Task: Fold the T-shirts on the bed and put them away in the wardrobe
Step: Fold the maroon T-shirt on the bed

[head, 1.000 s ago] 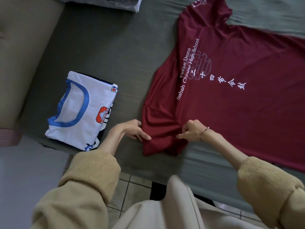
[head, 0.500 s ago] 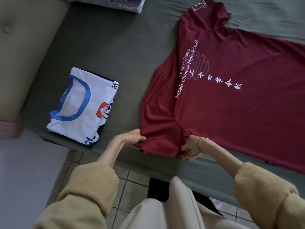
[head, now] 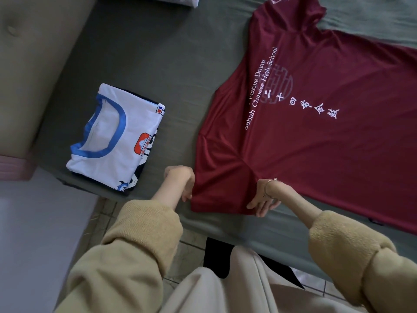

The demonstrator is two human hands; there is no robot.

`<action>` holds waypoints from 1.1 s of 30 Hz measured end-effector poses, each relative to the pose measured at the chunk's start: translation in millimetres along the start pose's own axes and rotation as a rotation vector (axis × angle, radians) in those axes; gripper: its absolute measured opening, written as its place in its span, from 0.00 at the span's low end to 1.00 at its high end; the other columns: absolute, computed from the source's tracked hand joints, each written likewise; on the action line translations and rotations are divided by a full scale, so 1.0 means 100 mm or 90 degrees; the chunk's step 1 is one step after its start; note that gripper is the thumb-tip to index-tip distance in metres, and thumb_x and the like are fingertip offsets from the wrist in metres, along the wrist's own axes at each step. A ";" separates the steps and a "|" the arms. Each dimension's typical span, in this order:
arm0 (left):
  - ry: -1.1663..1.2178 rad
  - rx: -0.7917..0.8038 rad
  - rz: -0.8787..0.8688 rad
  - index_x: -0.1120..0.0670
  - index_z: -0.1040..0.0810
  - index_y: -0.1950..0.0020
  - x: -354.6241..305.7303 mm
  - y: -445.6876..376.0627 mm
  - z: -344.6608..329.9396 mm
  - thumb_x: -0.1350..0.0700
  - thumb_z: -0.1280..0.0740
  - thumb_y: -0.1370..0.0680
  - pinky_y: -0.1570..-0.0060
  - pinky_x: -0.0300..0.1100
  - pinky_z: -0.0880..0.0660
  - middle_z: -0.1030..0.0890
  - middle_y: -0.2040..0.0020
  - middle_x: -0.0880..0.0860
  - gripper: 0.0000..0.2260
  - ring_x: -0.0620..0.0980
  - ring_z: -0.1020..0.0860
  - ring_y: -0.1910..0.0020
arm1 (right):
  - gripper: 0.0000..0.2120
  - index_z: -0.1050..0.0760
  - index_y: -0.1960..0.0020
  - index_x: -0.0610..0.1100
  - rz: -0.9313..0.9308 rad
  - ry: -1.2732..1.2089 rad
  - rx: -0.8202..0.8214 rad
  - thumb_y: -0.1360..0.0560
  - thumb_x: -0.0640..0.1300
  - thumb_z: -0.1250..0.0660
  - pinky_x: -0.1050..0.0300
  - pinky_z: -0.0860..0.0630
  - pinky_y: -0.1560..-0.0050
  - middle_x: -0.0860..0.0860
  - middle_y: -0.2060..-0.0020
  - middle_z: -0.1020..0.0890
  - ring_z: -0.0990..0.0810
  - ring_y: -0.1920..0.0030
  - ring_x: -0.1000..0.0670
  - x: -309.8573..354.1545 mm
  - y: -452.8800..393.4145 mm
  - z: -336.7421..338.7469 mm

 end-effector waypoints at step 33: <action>0.518 -0.594 -0.162 0.57 0.21 0.48 -0.23 -0.13 1.79 0.51 0.36 0.22 0.47 0.45 0.29 0.20 0.44 0.60 0.11 0.59 0.24 0.43 | 0.06 0.26 0.60 0.43 0.222 -0.211 -0.332 0.23 0.39 0.36 0.72 0.36 0.81 0.51 0.69 0.20 0.23 0.73 0.58 0.33 0.07 1.56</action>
Point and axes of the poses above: each hand's wrist, its own y-axis away from the middle knuckle, its own z-axis out of the back of the hand, x = y × z, the point moved 4 cm from there along -y, towards the middle knuckle
